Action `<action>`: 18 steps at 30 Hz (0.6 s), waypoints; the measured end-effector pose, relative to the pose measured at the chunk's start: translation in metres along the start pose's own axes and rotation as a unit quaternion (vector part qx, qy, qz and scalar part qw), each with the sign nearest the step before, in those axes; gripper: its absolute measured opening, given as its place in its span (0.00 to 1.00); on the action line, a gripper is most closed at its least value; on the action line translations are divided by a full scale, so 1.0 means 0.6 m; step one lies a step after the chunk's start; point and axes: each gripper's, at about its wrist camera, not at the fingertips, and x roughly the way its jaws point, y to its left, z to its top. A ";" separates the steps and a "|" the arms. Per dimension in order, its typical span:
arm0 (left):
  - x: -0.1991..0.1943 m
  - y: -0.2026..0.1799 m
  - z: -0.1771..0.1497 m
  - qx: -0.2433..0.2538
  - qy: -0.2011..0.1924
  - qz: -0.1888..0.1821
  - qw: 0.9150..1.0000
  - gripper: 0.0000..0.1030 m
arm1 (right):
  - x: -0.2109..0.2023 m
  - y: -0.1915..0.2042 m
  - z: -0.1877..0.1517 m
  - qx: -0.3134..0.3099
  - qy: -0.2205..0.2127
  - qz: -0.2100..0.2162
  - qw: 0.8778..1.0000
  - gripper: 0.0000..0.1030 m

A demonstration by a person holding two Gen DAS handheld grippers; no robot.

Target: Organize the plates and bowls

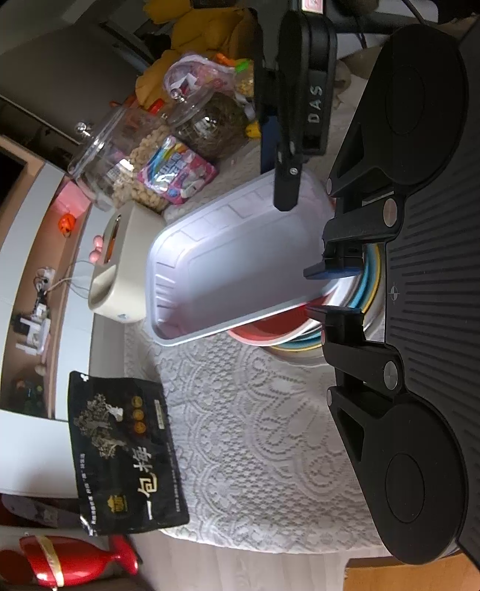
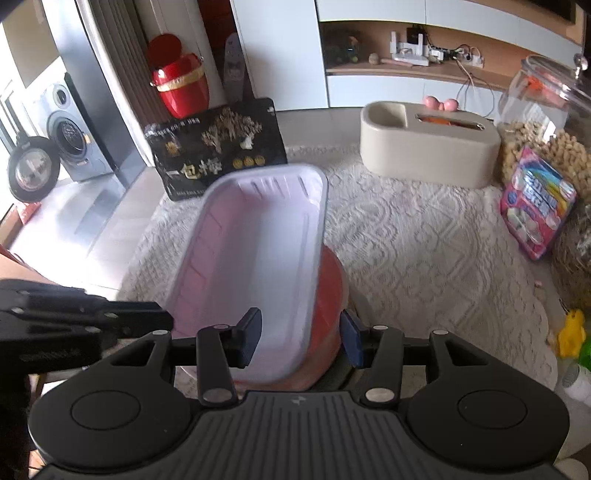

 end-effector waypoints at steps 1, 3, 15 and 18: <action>-0.003 0.001 -0.001 -0.001 -0.001 -0.001 1.000 0.17 | 0.002 -0.001 -0.004 0.004 0.004 0.002 1.000 0.46; -0.009 0.002 -0.002 -0.002 -0.006 -0.002 1.000 0.17 | 0.003 0.000 -0.011 0.008 0.009 0.004 1.000 0.46; -0.004 0.002 -0.014 -0.001 0.000 0.008 1.000 0.17 | 0.022 -0.036 -0.034 0.033 0.025 -0.026 0.999 0.46; 0.005 0.004 -0.017 0.000 0.006 0.015 1.000 0.16 | 0.025 -0.038 -0.039 0.030 0.026 -0.028 0.999 0.46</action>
